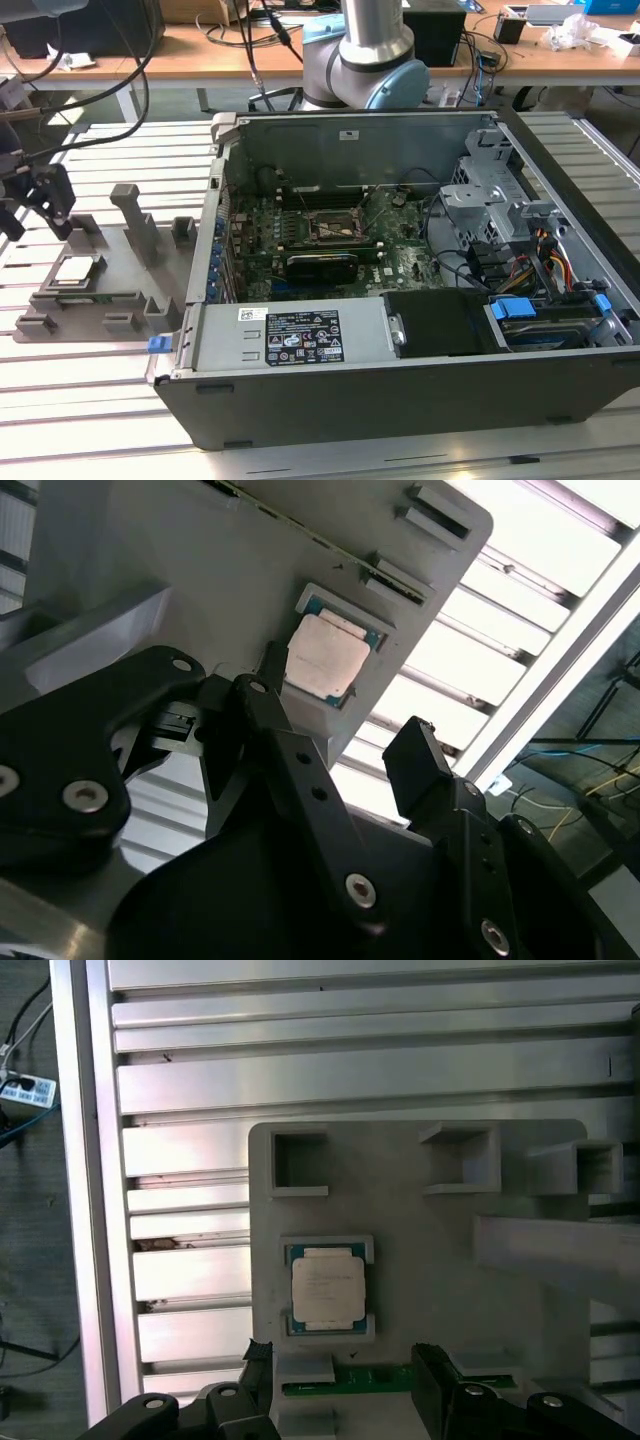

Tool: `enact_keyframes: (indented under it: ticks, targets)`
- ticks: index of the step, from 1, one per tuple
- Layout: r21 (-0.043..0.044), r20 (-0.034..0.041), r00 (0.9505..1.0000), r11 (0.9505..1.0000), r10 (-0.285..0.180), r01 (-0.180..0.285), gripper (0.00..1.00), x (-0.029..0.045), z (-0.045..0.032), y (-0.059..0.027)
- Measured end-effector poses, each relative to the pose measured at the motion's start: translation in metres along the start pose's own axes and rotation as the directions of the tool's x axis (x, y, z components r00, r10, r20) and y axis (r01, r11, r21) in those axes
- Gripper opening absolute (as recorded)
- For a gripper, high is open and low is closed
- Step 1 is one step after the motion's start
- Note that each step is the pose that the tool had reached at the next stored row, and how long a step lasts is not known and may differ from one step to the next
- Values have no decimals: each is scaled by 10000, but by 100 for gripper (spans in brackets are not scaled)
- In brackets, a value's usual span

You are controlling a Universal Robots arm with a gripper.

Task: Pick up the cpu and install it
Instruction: 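Pick up the cpu and move it towards the insertion slot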

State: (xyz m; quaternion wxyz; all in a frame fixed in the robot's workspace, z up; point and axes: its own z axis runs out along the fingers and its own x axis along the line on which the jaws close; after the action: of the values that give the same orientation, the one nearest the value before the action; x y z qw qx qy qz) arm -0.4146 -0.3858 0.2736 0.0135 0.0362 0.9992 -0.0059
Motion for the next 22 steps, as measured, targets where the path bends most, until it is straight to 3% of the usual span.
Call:
enact_keyframes:
  ticks: [22]
  targets:
    - [0,-1,10000,10000,0,0,66,5,175,2]
